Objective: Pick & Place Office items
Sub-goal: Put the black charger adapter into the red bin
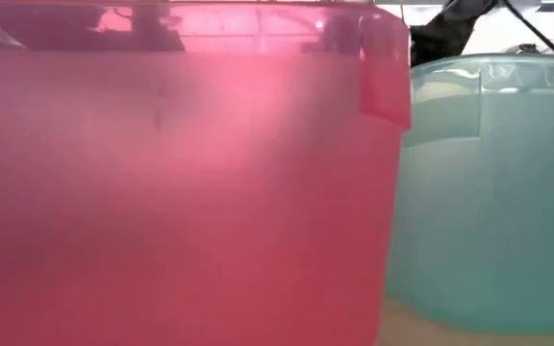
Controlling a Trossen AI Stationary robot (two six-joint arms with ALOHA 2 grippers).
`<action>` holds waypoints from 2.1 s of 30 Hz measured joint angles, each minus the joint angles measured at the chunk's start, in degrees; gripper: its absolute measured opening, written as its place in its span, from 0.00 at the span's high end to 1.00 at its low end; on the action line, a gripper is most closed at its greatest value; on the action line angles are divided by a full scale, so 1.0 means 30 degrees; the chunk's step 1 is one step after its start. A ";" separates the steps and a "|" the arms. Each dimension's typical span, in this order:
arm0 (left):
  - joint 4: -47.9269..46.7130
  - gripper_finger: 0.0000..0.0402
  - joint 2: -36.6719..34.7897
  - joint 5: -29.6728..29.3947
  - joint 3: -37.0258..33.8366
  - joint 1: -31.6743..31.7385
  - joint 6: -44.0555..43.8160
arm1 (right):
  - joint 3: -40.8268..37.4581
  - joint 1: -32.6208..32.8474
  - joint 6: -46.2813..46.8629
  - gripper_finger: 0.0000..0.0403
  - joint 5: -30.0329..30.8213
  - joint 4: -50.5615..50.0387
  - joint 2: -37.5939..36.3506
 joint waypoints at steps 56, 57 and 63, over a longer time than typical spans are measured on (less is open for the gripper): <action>0.0468 0.40 0.2892 0.2924 0.3184 0.2861 -0.1830 | -0.0630 0.3218 -0.4179 0.65 0.4189 0.3620 -0.1009; 0.0346 0.42 0.2892 0.2957 0.3184 0.2861 -0.1924 | -0.0630 0.3263 -0.4193 0.65 0.4136 0.3588 -0.1009; 0.0135 0.52 0.2892 0.3083 0.3184 0.2861 -0.2015 | -0.0630 0.3348 -0.4309 0.65 0.4169 0.3564 -0.1009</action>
